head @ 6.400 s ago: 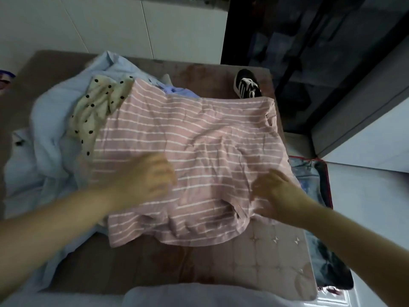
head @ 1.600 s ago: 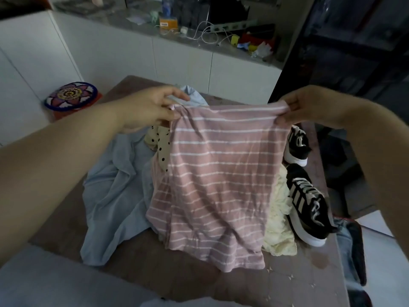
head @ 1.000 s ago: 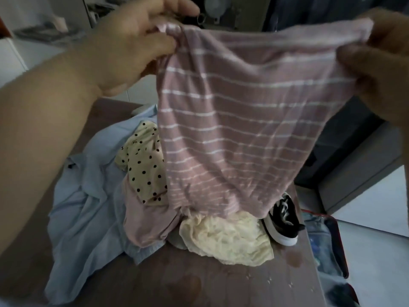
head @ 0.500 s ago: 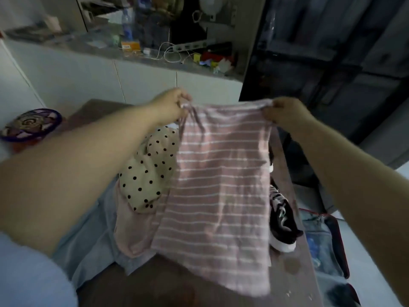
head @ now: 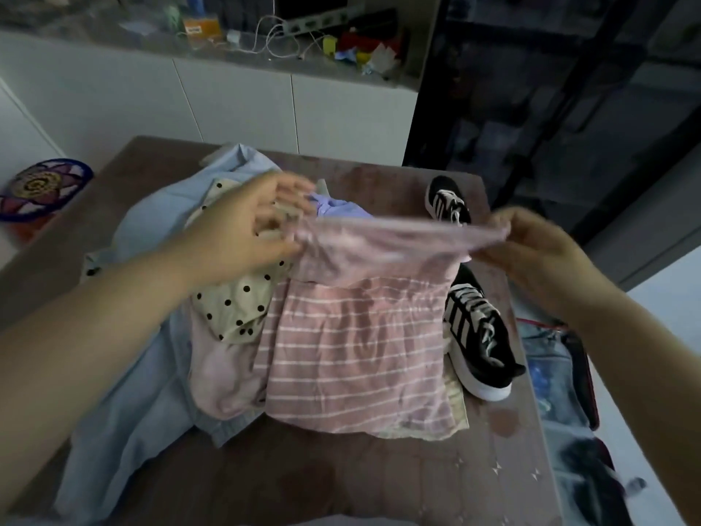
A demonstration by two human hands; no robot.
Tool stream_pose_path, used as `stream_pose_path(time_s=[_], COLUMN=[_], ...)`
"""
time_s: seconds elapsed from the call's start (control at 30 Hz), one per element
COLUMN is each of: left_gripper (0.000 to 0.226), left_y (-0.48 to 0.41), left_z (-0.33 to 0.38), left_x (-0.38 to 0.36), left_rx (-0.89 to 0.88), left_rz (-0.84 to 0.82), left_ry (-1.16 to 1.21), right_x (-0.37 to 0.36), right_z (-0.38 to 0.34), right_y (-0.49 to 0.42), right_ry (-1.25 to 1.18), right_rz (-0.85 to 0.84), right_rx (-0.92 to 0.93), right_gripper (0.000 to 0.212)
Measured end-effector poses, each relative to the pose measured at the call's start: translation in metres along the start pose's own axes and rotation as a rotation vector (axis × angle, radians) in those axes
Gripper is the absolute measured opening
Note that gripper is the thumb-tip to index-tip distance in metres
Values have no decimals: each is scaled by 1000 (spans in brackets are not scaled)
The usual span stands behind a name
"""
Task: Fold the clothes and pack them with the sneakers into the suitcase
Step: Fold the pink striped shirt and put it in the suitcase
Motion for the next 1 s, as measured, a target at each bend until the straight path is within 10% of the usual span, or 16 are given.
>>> stream_pose_path(time_s=[0.13, 0.3, 0.43, 0.57, 0.67, 0.8, 1.0], left_gripper=[79, 68, 88, 33, 36, 59, 65], left_y=[65, 99, 99, 85, 57, 13, 18], left_z=[-33, -80, -81, -44, -25, -37, -110], left_x=[-58, -117, -127, -129, -138, -149, -134], left_rx=[99, -79, -77, -138, -206, 112, 422], left_rz=[-242, -464, -490, -389, -258, -259, -200], left_ry=[-233, -854, -1041, -1101, -1021, -1165, -1295], right_x=[-15, -56, -78, -88, -97, -121, -104], right_z=[54, 142, 162, 156, 144, 127, 162], right_y=[75, 106, 103, 93, 84, 46, 13], right_ry=[-1, 296, 319, 545, 910, 1045, 1140], right_rz=[-154, 74, 125, 57, 153, 112, -103], right_rx=[-258, -431, -479, -496, -491, -341, -536], right_gripper=[40, 18, 19, 26, 43, 82, 83])
Point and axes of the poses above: each hand's wrist, its own y-axis away from the middle knuckle, its own x-axis out of the back of the hand, z = x × y, the point moved 1 cm from there along -y, towards the middle knuckle, and after that the axes turned 9 degrees about -z, right-handed, at the moved point
